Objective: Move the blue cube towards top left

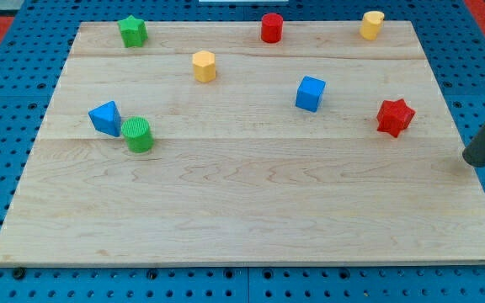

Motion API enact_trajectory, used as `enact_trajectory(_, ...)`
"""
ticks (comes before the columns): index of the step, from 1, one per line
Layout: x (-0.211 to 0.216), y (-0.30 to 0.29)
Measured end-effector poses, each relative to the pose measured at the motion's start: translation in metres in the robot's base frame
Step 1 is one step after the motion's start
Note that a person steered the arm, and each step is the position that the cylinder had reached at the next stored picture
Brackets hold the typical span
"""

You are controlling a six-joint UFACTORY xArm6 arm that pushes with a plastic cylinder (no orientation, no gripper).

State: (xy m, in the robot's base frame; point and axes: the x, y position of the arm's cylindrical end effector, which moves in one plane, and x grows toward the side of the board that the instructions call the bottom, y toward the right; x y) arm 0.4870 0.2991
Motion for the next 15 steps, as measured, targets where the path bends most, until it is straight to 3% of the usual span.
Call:
enact_trajectory(2,0.000,-0.026)
enact_trajectory(4,-0.020,-0.147)
enact_trajectory(7,-0.118,-0.124)
enact_trajectory(8,-0.136,-0.154)
enact_trajectory(12,-0.132,-0.182)
enact_trajectory(13,-0.066,-0.219)
enact_trajectory(14,-0.031,-0.240)
enact_trajectory(15,-0.061,-0.170)
